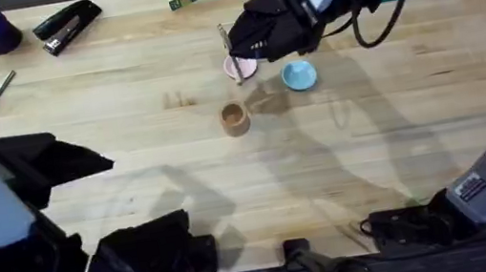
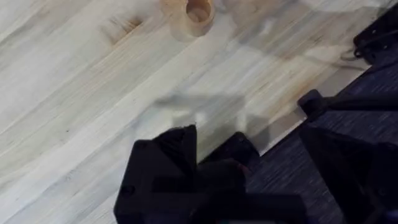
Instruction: Pick up a utensil and set it on the pink plate, then put the other utensil in the container.
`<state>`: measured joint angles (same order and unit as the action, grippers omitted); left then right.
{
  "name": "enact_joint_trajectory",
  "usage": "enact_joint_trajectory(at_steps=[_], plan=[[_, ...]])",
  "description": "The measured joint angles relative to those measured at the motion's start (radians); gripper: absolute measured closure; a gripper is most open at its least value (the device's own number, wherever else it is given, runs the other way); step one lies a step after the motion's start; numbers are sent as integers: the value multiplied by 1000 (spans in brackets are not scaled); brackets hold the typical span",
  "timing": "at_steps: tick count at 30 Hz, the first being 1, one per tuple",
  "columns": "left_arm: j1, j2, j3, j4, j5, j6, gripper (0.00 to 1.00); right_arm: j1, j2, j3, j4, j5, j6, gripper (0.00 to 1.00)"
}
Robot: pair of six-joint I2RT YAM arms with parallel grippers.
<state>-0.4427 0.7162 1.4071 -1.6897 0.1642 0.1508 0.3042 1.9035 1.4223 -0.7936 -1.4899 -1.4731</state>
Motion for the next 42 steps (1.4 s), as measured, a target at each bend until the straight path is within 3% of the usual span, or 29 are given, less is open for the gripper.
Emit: enact_joint_trajectory(at_steps=[42], plan=[[0, 0, 0, 0, 0, 0, 8, 50, 66, 3, 38, -3, -2, 969]])
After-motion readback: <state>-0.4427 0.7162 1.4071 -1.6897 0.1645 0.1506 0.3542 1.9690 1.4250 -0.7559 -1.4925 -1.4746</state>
